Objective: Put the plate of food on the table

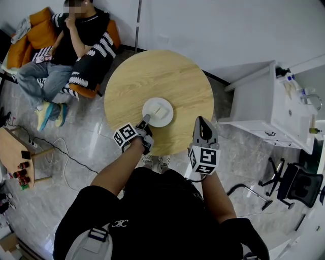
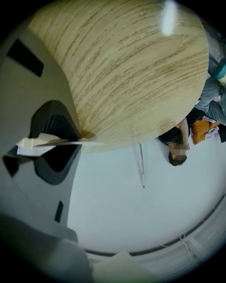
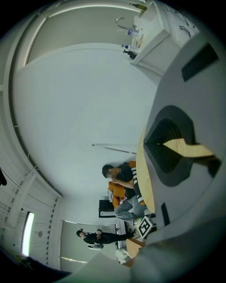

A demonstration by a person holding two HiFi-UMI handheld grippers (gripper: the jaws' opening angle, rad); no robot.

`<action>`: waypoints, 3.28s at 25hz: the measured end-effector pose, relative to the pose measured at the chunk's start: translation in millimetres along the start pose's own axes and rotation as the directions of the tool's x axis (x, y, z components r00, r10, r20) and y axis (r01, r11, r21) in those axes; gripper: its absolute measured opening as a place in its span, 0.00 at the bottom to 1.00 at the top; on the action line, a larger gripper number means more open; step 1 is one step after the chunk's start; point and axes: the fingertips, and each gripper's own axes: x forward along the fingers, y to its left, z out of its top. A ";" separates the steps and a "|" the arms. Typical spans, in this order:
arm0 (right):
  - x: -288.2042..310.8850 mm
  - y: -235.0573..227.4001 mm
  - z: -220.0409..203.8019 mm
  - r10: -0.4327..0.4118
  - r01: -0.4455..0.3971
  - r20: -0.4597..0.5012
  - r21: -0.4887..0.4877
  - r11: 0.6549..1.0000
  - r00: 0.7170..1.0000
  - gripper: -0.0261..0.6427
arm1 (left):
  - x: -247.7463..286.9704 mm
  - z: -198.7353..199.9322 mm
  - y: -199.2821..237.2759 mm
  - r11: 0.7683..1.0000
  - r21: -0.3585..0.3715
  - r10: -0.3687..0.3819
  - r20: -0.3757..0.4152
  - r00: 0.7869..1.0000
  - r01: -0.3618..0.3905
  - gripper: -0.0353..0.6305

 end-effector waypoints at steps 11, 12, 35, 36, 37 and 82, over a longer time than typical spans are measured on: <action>7.6 -2.4 -1.0 0.012 -0.012 -0.006 0.006 1.000 1.000 0.05 | 3.1 0.8 9.8 0.994 -0.004 0.110 -0.010 0.994 -0.110 0.09; 8.0 -2.3 -0.6 0.014 -0.014 -0.005 0.006 1.000 1.000 0.05 | 3.4 1.0 11.5 0.991 -0.012 0.130 -0.010 0.992 -0.130 0.09; -3.7 -17.4 2.1 0.028 -0.027 0.022 -0.019 0.999 0.999 0.05 | 1.3 4.0 21.3 0.818 0.132 0.571 -0.059 0.819 -0.560 0.18; -4.0 -17.3 2.8 0.031 -0.030 0.025 -0.024 0.999 0.999 0.05 | 0.0 3.3 21.5 0.810 0.143 0.581 -0.056 0.812 -0.569 0.20; -4.4 -17.7 3.3 0.034 -0.033 0.029 -0.024 0.999 0.999 0.05 | -1.5 2.0 21.8 0.802 0.153 0.590 -0.054 0.806 -0.577 0.21; 15.2 21.7 109.8 0.154 -0.175 0.279 0.052 0.983 0.948 0.05 | -36.5 -9.6 -280.0 0.334 0.942 -0.113 0.020 0.993 0.019 0.06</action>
